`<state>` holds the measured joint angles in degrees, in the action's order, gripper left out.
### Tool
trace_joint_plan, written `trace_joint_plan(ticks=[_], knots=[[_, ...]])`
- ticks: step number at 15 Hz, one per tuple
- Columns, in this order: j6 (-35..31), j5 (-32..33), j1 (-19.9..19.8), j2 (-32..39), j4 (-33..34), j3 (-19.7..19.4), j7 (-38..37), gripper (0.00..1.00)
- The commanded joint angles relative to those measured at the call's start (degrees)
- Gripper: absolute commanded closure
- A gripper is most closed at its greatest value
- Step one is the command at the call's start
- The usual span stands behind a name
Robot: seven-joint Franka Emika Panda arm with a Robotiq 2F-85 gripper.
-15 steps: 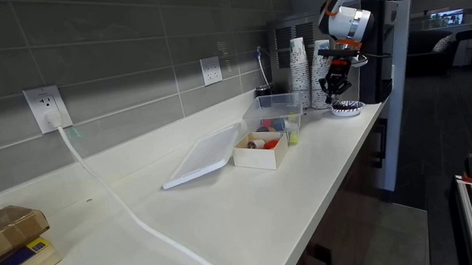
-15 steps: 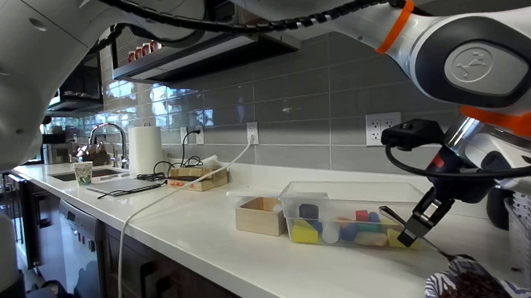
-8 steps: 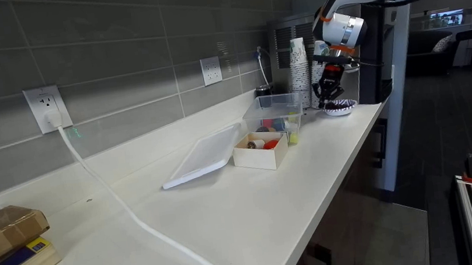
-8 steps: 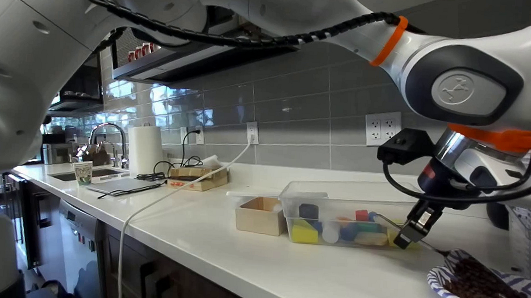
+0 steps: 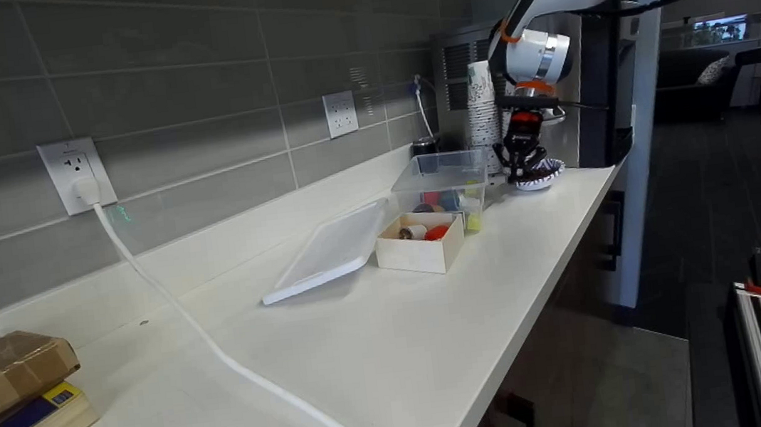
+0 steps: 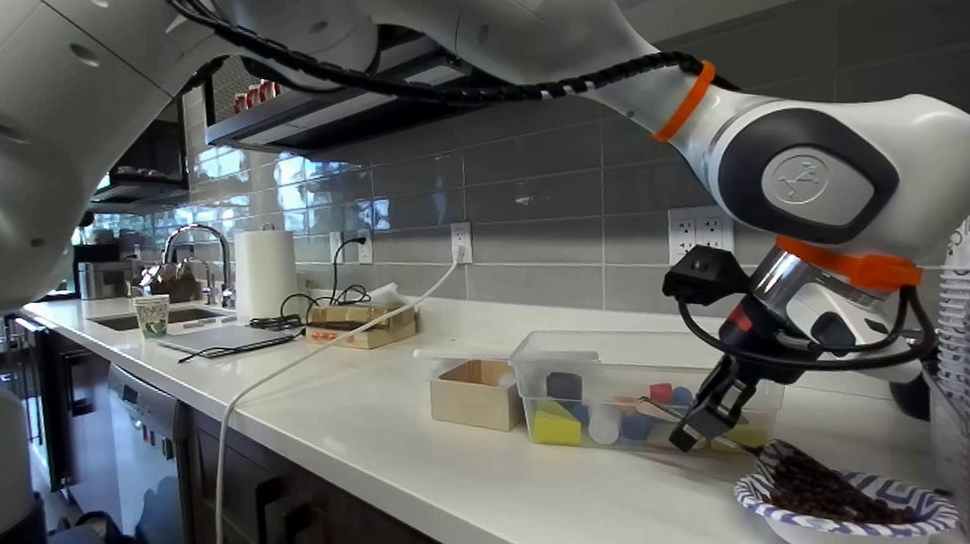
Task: Use the cake slicer to stir in the bowl
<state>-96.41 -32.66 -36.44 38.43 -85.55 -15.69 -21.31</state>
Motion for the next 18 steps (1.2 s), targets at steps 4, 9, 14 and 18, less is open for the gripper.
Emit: trace_joint_plan(ticks=[4, 9, 14, 18], knots=[[0.8, 4.7, 2.6, -3.2, -4.0, -0.8, 1.9, 0.99], [1.6, 7.6, 2.7, -5.2, -6.5, -2.4, 2.0, 0.99], [5.8, 9.6, 2.2, -5.9, -5.9, -3.9, 2.0, 0.99], [7.5, 8.3, 1.7, -5.4, -5.0, -3.0, 4.8, 0.99]])
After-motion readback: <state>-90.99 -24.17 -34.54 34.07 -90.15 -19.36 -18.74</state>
